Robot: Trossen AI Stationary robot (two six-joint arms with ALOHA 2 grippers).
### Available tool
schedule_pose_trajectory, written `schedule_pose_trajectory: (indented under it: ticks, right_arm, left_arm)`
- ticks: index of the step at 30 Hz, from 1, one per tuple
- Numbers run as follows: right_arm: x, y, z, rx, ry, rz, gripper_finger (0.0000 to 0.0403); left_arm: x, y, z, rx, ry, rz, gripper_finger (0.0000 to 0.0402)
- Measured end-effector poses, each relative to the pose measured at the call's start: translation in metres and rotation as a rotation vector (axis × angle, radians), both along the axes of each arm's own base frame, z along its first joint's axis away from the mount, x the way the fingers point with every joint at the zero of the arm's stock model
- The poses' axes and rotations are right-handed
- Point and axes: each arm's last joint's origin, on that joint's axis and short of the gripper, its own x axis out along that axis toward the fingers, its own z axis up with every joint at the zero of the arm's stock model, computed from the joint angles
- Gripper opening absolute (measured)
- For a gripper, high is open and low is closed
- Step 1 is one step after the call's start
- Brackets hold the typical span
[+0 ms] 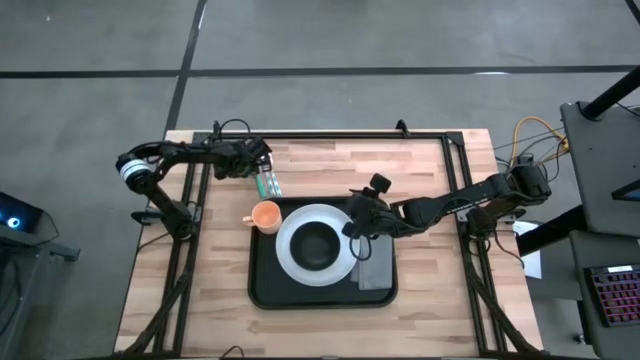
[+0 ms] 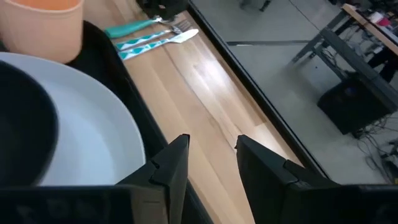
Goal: Set up tray
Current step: Put the green spoon on the gray napkin
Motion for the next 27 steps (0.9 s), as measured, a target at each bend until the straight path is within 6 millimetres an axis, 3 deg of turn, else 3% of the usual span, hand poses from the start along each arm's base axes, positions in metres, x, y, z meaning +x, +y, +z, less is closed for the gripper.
schedule_pose_trajectory:
  ticks: [11,27]
  right_arm:
    - [0.001,0.001,0.001,0.006,-0.004,0.02,0.012]
    - [0.002,0.001,0.002,0.004,-0.017,0.023,0.0113]
  left_arm:
    - [0.013,0.009,0.017,0.046,-0.04,-0.039,0.0102]
    - [0.018,0.008,0.004,0.081,-0.099,-0.058,0.0102]
